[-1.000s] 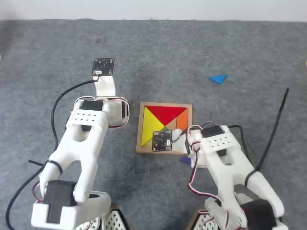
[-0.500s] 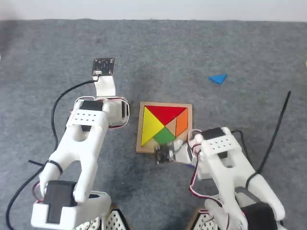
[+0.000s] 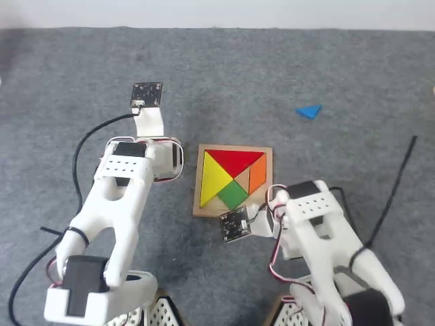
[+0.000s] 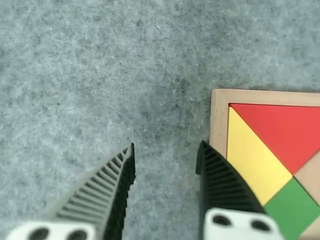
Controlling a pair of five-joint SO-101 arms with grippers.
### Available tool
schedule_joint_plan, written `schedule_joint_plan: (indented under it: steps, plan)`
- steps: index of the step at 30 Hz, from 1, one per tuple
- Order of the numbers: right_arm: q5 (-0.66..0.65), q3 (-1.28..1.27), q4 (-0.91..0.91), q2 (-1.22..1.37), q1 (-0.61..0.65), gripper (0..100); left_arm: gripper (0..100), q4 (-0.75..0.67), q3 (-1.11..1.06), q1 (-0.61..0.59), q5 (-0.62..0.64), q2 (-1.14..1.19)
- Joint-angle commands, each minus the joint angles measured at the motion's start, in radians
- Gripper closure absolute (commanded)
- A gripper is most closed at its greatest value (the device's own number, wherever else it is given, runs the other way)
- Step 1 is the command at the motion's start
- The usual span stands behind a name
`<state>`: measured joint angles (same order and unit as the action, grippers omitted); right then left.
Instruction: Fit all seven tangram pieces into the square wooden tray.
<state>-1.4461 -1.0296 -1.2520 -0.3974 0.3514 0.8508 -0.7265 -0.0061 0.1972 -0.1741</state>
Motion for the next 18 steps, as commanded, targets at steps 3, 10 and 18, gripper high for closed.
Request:
schedule_joint_plan:
  steps: [3, 10, 18]
  plan:
    - [0.055, 0.023, 0.067, 0.077, 0.065, 68.2, 80, 0.000, 0.036, 0.002, -0.005, -0.041]
    - [0.110, 0.025, 0.096, 0.116, 0.108, 92.0, 80, 0.000, 0.036, 0.002, -0.005, -0.041]
    - [0.110, 0.028, 0.090, 0.114, 0.102, 98.3, 80, 0.000, 0.036, 0.002, -0.005, -0.041]
